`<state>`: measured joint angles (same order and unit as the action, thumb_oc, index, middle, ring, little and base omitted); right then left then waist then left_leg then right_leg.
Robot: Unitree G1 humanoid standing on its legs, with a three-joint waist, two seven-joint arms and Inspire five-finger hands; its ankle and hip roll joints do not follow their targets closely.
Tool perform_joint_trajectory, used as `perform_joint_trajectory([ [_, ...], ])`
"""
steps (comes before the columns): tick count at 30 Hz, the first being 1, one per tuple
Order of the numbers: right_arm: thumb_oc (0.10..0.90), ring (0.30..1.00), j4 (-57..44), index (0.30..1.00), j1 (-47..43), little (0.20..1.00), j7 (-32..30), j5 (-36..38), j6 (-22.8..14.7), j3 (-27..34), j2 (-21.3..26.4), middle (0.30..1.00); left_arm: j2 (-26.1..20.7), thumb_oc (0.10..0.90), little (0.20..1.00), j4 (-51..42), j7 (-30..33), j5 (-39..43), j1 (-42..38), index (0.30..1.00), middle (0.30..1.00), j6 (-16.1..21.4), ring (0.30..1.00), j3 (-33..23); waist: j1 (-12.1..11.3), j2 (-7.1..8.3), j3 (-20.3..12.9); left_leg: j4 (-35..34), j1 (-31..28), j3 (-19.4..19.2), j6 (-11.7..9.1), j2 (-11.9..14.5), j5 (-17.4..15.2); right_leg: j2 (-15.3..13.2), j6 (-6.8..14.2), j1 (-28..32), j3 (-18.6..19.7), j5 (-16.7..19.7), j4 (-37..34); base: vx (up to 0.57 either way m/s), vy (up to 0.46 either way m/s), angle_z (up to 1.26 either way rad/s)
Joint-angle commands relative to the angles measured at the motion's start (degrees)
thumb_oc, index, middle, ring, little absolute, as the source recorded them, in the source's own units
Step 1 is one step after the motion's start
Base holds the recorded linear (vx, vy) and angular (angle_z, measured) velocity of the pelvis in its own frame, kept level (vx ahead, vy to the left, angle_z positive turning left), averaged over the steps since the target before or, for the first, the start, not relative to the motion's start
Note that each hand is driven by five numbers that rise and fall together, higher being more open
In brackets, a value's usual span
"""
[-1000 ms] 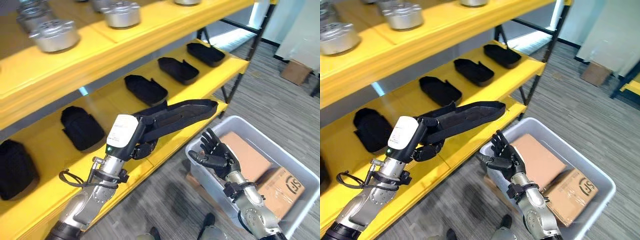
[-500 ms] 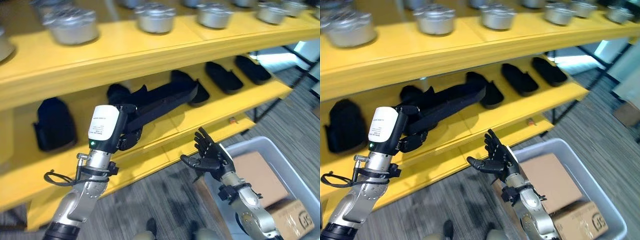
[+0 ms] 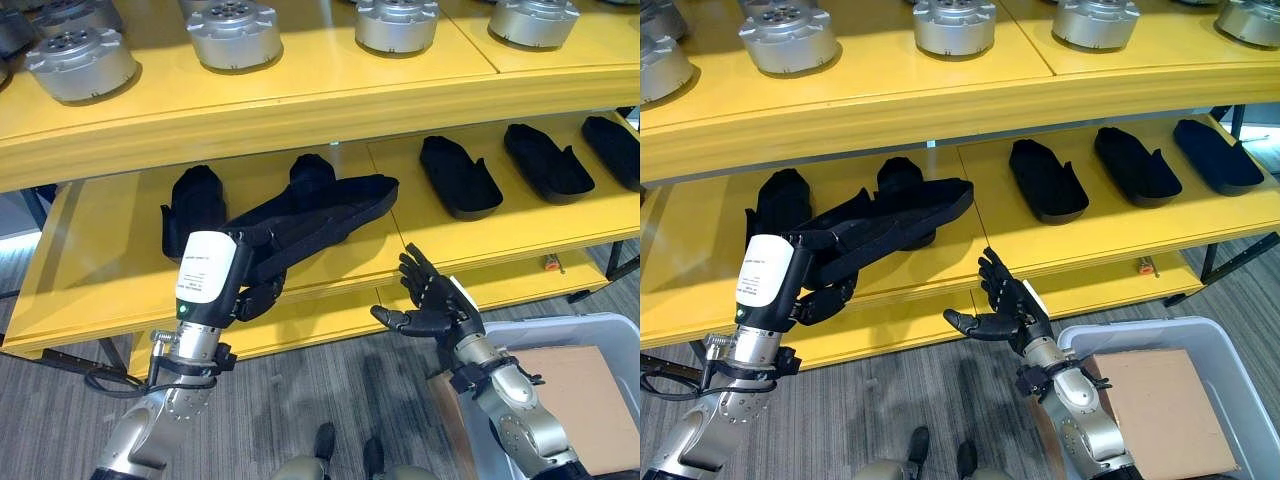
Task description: Move parts from the plastic box to the shelf.
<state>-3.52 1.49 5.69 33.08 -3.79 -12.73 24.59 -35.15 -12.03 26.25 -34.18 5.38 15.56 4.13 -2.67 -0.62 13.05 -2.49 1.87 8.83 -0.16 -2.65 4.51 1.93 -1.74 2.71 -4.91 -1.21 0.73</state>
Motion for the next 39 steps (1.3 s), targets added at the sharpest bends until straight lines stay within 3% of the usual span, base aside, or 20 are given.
perform_joint_trajectory([
  [1,0.900,1.000,-3.8,1.000,-2.5,1.000,-1.1,0.4,-8.4,1.7,-0.7,1.000,0.2,0.400,0.300,-7.6,7.9,2.6,-6.3,0.300,0.300,8.0,0.300,-6.6,2.9,2.68,-3.4,9.7,-0.4,-18.7,-0.8,4.4,-6.6,-6.3,4.1,0.8,-6.8,-0.9,3.4,-0.10,0.009,0.32],
  [3,0.900,1.000,-3.5,1.000,-2.3,1.000,-1.1,-0.4,-8.4,2.5,-0.7,1.000,0.7,0.400,0.300,-8.0,9.1,1.4,-7.1,0.300,0.300,6.8,0.300,-6.2,3.6,2.85,-2.8,10.5,-0.3,-20.2,-2.2,7.4,-5.7,-7.5,4.0,1.4,-9.0,-1.1,4.1,-0.06,0.112,1.93],
  [7,0.900,1.000,-1.3,1.000,-3.7,1.000,-0.2,-0.7,-8.4,2.4,0.2,1.000,0.7,0.400,0.300,-8.6,11.9,0.2,-6.7,0.300,0.300,2.9,0.300,-7.1,3.0,2.25,-2.9,8.4,-1.0,-16.1,-4.6,11.6,-1.3,-8.2,3.7,1.7,-8.4,-2.5,5.3,0.03,0.188,0.78],
  [9,0.900,1.000,-1.8,1.000,-2.6,1.000,1.3,-2.1,-5.9,3.1,2.0,1.000,0.6,0.400,0.300,-9.0,14.2,1.8,-5.3,0.300,0.300,1.1,0.300,-9.1,3.5,1.55,-3.1,5.7,-1.3,-15.7,-6.8,17.3,5.0,-9.0,3.5,1.7,-8.6,-4.2,6.9,0.07,0.371,-0.09],
  [11,0.900,1.000,-2.5,1.000,-1.7,1.000,1.5,-2.5,-5.6,2.5,4.5,1.000,0.7,0.400,0.300,-8.2,17.7,1.1,-4.5,0.300,0.300,-0.3,0.300,-10.3,4.3,1.11,-3.0,2.6,-1.9,-16.4,-8.4,22.4,10.1,-10.7,3.6,1.2,-9.2,-5.3,9.0,0.05,0.490,0.09],
  [15,0.900,1.000,-2.6,1.000,-0.5,1.000,1.1,-1.6,-6.1,3.5,6.4,1.000,1.0,0.400,0.300,-6.6,19.4,0.7,-5.7,0.300,0.300,-1.3,0.300,-10.4,5.7,0.71,-2.7,0.7,-2.3,-20.1,-9.6,24.5,11.4,-12.9,4.5,1.3,-11.0,-6.2,11.3,0.03,0.392,0.09],
  [20,0.900,1.000,-0.2,1.000,-1.7,1.000,0.5,-0.2,-4.4,4.5,7.0,1.000,1.6,0.400,0.300,-6.4,17.9,0.5,-7.5,0.300,0.300,-0.3,0.300,-8.9,4.7,0.72,-2.7,0.1,-3.1,-19.2,-8.9,21.4,5.0,-16.5,7.2,1.9,-10.6,-5.4,12.4,0.09,0.453,0.20],
  [24,0.900,1.000,-1.5,1.000,-0.8,1.000,0.2,-0.1,-3.0,5.8,5.7,1.000,2.1,0.400,0.300,-7.7,15.1,0.2,-7.1,0.300,0.300,2.5,0.300,-8.9,2.9,2.61,-3.3,2.3,-2.7,-18.8,-7.6,17.6,1.8,-19.5,9.9,4.4,-12.3,-0.6,7.9,0.08,0.333,0.21],
  [27,0.900,1.000,-1.9,1.000,-1.2,1.000,-0.1,-1.1,-3.1,5.7,4.5,1.000,2.1,0.400,0.300,-8.0,13.7,-0.4,-8.5,0.300,0.300,2.7,0.300,-8.1,1.7,4.05,-3.4,3.4,-2.5,-19.0,-6.2,15.2,0.1,-21.4,11.1,5.0,-13.5,3.2,5.0,0.05,0.229,0.02],
  [30,0.900,1.000,-2.6,1.000,-1.9,1.000,1.0,-1.4,-2.7,5.6,3.6,1.000,1.4,0.400,0.300,-8.0,13.1,-0.3,-8.5,0.300,0.300,2.4,0.300,-8.8,0.5,4.99,-3.3,4.7,-2.7,-23.0,-5.7,14.9,-1.0,-21.9,11.5,4.7,-18.1,5.2,4.5,-0.01,0.136,-0.11],
  [32,0.900,1.000,-2.9,1.000,-2.8,1.000,3.0,-0.6,-1.8,5.5,3.1,1.000,0.7,0.400,0.300,-8.3,13.8,-1.0,-7.5,0.300,0.300,1.3,0.300,-9.6,-0.3,5.42,-3.2,4.8,-4.4,-26.8,-6.3,15.9,-2.4,-23.4,12.6,3.7,-23.7,7.9,6.9,-0.02,0.078,-0.90],
  [33,0.900,1.000,-3.5,1.000,-4.0,1.000,3.2,-1.8,-0.1,5.1,2.3,1.000,-0.3,0.400,0.300,-9.3,13.5,-0.9,-6.6,0.300,0.300,1.4,0.300,-10.9,-0.8,5.63,-2.6,4.1,-5.8,-29.0,-5.9,16.0,-3.4,-23.7,13.2,1.5,-23.8,8.2,8.6,-0.04,0.068,-1.46],
  [34,0.900,1.000,-3.7,1.000,-3.8,1.000,3.1,-2.3,-0.1,5.0,2.2,1.000,-0.2,0.400,0.300,-9.5,13.0,-0.8,-6.8,0.300,0.300,1.6,0.300,-10.8,-0.5,5.66,-2.4,3.9,-5.5,-28.1,-5.7,15.7,-3.4,-22.9,13.1,1.2,-22.0,7.7,7.6,0.03,-0.017,-1.33],
  [35,0.900,1.000,-5.7,1.000,-0.5,1.000,2.4,-5.3,-2.2,5.7,2.7,1.000,0.6,0.400,0.300,-9.3,10.1,0.2,-9.4,0.300,0.300,2.9,0.300,-8.7,2.2,5.95,-2.0,4.3,-3.5,-21.8,-3.7,13.1,-3.6,-19.3,12.1,-0.7,-11.4,8.0,4.0,0.09,-0.101,-0.24],
  [37,0.900,1.000,-7.7,1.000,0.5,1.000,8.3,-7.3,-3.2,6.0,3.9,1.000,0.6,0.400,0.300,-9.0,10.7,-0.3,-9.2,0.300,0.300,2.9,0.300,-7.8,3.0,6.21,-2.5,3.6,-3.7,-21.1,-3.7,12.6,-2.9,-18.2,12.1,-0.4,-9.5,8.0,2.7,0.05,-0.095,1.21],
  [39,0.900,1.000,-10.9,1.000,-0.3,1.000,12.7,-8.5,-3.3,5.3,7.0,1.000,-0.5,0.400,0.300,-8.7,10.0,0.7,-9.4,0.300,0.300,0.4,0.300,-7.2,3.0,6.23,-3.0,2.9,-3.9,-21.8,-4.1,12.8,-2.4,-18.2,12.1,0.0,-10.3,7.9,1.8,0.02,-0.091,1.00],
])
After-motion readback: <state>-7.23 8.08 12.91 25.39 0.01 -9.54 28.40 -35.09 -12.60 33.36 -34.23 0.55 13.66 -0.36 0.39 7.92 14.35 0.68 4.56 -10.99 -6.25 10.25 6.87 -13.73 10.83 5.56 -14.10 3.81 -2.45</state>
